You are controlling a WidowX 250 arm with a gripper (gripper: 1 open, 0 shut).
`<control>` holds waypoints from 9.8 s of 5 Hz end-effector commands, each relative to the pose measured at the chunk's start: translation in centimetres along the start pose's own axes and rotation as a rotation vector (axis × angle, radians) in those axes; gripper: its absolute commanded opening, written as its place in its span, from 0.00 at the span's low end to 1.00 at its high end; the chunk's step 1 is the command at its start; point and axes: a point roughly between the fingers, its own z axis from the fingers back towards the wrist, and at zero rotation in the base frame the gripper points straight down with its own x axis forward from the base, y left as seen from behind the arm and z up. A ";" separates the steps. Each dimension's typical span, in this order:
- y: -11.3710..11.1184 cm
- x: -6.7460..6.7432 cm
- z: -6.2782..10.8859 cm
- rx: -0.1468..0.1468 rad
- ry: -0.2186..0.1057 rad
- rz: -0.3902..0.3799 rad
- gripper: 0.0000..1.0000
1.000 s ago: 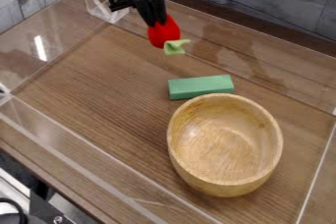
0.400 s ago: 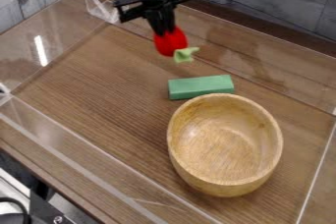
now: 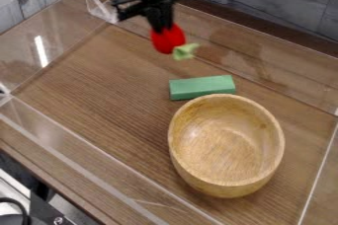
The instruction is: Move the red fruit to the left
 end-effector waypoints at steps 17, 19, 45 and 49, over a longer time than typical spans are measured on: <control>0.5 4.9 -0.2 0.026 0.021 0.612 0.00; 2.7 3.9 -2.8 0.046 0.028 0.643 0.00; 5.2 5.2 -5.7 0.051 -0.092 1.141 1.00; 3.7 2.7 -4.9 0.080 -0.107 1.279 1.00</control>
